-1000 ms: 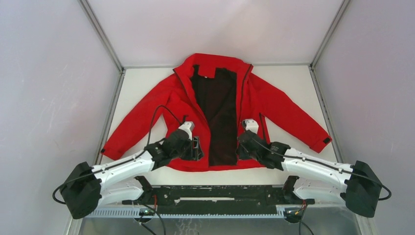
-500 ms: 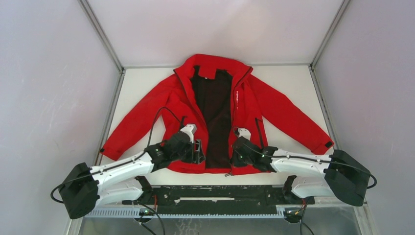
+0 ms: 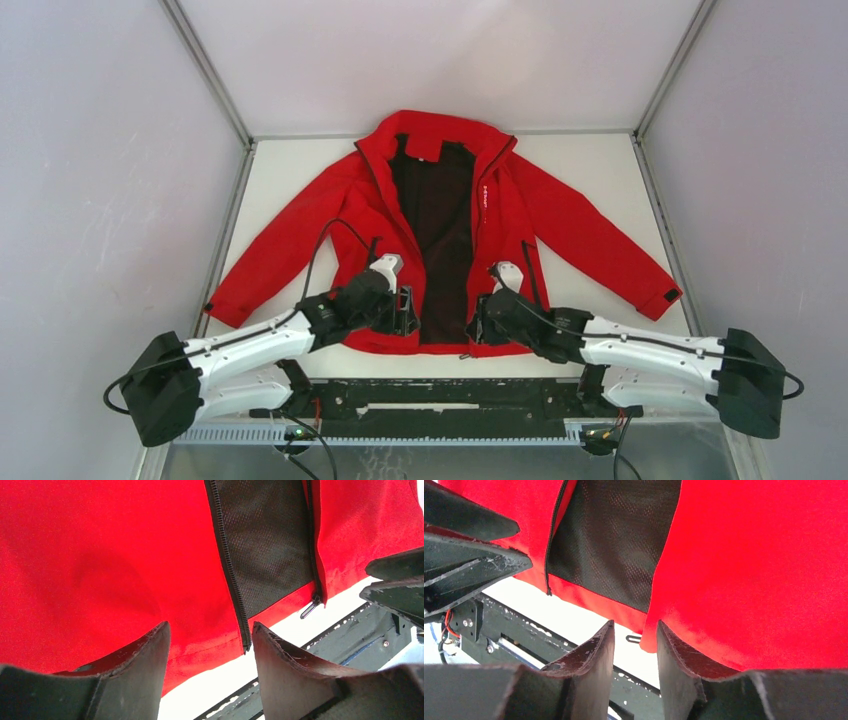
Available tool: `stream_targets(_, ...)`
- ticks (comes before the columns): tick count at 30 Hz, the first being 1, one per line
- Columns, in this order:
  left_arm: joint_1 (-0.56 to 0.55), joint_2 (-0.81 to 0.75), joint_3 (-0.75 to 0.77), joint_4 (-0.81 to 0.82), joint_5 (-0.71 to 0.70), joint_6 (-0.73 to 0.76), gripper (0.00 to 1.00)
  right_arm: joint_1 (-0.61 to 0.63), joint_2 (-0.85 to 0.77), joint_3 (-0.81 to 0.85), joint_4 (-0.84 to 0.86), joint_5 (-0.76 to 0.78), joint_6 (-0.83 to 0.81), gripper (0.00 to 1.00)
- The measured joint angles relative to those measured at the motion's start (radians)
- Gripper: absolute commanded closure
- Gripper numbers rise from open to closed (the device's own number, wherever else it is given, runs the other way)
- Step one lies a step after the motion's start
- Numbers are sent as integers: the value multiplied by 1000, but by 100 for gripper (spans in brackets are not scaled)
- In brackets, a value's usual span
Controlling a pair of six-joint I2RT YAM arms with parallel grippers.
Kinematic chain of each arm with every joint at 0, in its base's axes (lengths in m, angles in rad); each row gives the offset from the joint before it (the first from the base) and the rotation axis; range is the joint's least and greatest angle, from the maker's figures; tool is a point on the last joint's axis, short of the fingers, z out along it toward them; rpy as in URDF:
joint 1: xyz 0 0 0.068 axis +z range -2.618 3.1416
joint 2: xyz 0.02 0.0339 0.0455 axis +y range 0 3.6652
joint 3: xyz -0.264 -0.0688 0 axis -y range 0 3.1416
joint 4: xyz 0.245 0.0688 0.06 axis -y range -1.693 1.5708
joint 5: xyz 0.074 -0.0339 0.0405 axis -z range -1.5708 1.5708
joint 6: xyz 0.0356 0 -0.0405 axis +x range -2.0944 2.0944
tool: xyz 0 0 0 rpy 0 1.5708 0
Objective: Zip up the jacket
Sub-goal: Pick up the jacket from the center of the board.
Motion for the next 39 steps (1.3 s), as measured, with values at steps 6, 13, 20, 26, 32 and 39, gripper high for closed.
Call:
stream_targets(6,-1,-47,0,-22,-8,6,34,79,-18,64,-142,88,14,46)
stream_targets(13,-1,-221,0,-74,-36,6,33,180,98,177,-293,253,76,39)
stream_targets(20,-2,-461,8,-213,-82,6,28,194,269,231,-323,297,89,38)
stream_targets(26,-3,-615,127,-381,-147,26,27,203,359,259,-331,311,93,39)
stream_targets(32,-3,-692,277,-494,-226,81,23,221,432,296,-346,324,107,39)
stream_targets(39,-3,-743,309,-588,-288,130,21,246,474,332,-402,359,137,39)
